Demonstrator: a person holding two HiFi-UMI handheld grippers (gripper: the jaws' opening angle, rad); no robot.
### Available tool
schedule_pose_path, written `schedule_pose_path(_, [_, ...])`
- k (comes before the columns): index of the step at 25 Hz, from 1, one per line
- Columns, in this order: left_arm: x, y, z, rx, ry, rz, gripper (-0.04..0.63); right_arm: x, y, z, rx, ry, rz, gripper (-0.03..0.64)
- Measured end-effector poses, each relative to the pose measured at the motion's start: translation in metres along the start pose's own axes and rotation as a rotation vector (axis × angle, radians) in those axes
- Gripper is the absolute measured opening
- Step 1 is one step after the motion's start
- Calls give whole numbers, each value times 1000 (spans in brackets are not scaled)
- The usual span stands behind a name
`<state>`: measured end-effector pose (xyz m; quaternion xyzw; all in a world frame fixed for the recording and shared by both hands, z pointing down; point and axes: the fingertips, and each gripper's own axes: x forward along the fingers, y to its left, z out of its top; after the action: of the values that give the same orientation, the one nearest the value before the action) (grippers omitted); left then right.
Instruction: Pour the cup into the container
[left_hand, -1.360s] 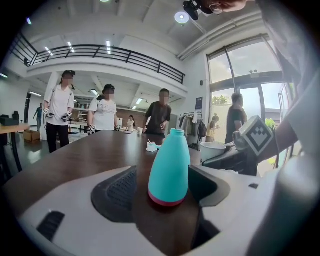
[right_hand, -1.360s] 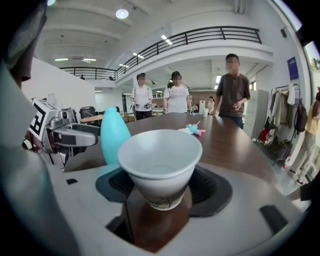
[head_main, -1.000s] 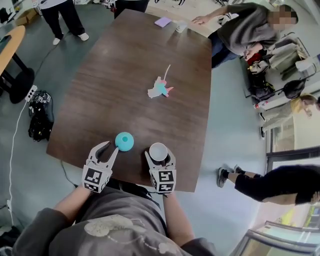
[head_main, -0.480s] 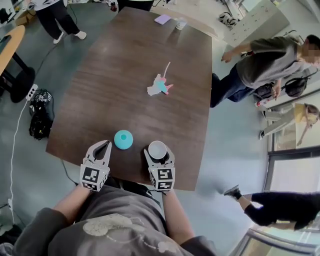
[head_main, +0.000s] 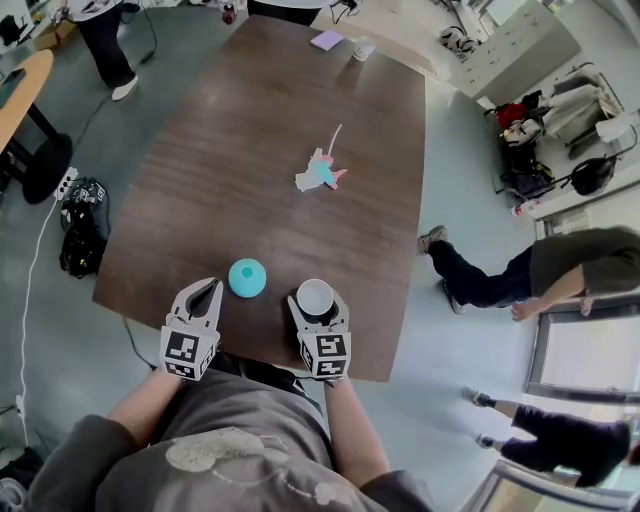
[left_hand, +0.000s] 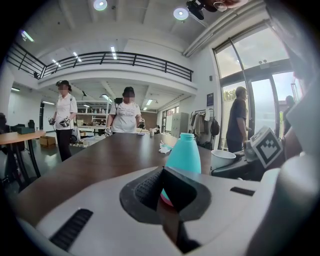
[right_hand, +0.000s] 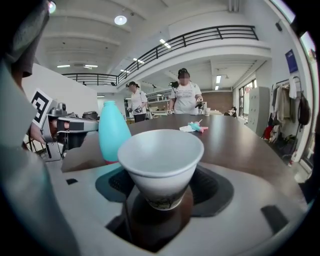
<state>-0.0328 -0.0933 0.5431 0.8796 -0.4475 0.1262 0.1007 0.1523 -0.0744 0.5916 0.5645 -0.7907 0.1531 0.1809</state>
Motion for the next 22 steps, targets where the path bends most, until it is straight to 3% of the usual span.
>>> schedule_pose_path(5, [-1,0,1,-5,-3,9,8,0,1,-1,13,-1,2,302])
schedule_pose_path(8, [-2,-1,4,-6,-10,11,8,-1,2,-2,33,1,9,397])
schedule_pose_path(10, [-2,-1,3,-8,-10,11,8,-2,3,-4,31,14,13,419])
schedule_pose_path(22, [-12,12,12,-19,-38,41,8,-44,6,-13,33,26,-42,425])
